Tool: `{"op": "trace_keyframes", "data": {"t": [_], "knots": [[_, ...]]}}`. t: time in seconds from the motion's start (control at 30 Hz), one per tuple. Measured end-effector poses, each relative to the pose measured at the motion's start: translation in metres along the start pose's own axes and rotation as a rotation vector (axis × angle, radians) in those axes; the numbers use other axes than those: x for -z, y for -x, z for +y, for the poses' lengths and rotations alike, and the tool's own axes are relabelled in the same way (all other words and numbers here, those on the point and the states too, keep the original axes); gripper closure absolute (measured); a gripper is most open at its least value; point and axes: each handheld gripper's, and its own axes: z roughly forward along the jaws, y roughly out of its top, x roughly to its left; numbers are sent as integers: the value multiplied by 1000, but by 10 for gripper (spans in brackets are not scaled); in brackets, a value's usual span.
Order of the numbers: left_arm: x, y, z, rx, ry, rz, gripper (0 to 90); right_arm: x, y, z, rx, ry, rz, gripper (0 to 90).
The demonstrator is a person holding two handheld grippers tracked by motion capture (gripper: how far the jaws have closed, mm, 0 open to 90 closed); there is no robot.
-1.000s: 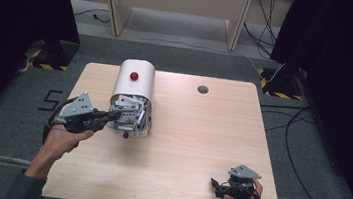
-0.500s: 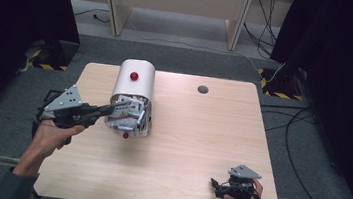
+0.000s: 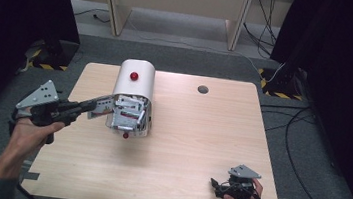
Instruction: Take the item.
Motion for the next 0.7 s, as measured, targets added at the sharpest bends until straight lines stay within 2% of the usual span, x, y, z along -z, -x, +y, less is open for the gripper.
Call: {"op": "trace_keyframes", "data": {"t": [0.37, 0.57, 0.7], "knots": [[19, -14, -14, 20, -10, 77, 897, 0, 0, 0, -6, -1, 0, 141], [23, -20, -23, 36, -17, 105, 896, 0, 0, 0, -3, 0, 0, 140], [24, -26, -31, 44, -30, 143, 896, 0, 0, 0, -2, 0, 1, 140]]}}
